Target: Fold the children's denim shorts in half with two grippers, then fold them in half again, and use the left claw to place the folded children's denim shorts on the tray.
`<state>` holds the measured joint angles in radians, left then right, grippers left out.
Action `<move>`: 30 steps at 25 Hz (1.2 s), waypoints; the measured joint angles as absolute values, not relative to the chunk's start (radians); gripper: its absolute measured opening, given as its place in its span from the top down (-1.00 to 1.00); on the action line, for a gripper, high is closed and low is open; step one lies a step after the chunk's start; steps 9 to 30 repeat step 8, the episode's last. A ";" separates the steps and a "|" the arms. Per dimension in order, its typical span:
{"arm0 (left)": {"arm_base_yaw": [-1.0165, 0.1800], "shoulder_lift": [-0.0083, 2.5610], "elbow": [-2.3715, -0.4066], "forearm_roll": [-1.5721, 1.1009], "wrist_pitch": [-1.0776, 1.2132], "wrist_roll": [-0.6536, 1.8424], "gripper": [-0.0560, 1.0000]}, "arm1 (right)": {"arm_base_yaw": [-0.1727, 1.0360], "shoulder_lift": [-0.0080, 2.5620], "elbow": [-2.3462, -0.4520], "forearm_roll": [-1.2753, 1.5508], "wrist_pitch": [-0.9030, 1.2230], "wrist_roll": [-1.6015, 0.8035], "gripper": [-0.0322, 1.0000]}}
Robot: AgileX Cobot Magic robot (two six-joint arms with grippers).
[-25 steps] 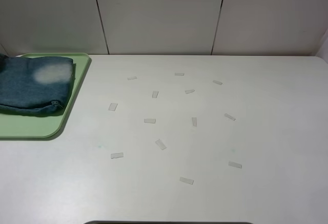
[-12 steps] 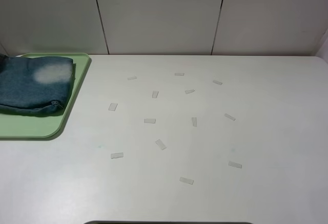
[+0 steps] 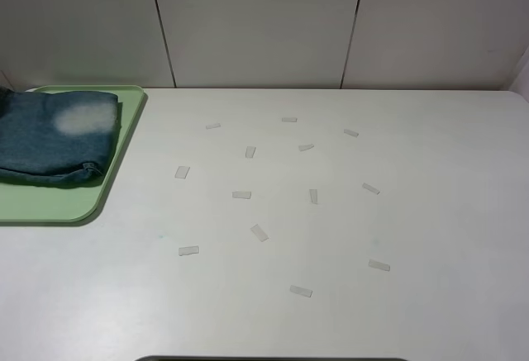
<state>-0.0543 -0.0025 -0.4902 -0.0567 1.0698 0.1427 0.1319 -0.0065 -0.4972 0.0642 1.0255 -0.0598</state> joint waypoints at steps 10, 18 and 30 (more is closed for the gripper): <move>-0.054 -0.003 -0.490 -0.057 1.070 0.143 -0.98 | 0.132 -0.007 -0.497 0.064 1.025 -0.060 -0.41; -0.054 -0.003 -0.490 -0.057 1.070 0.143 -0.98 | 0.132 -0.007 -0.497 0.064 1.025 -0.060 -0.41; -0.054 -0.003 -0.490 -0.057 1.070 0.143 -0.98 | 0.132 -0.007 -0.497 0.064 1.025 -0.060 -0.41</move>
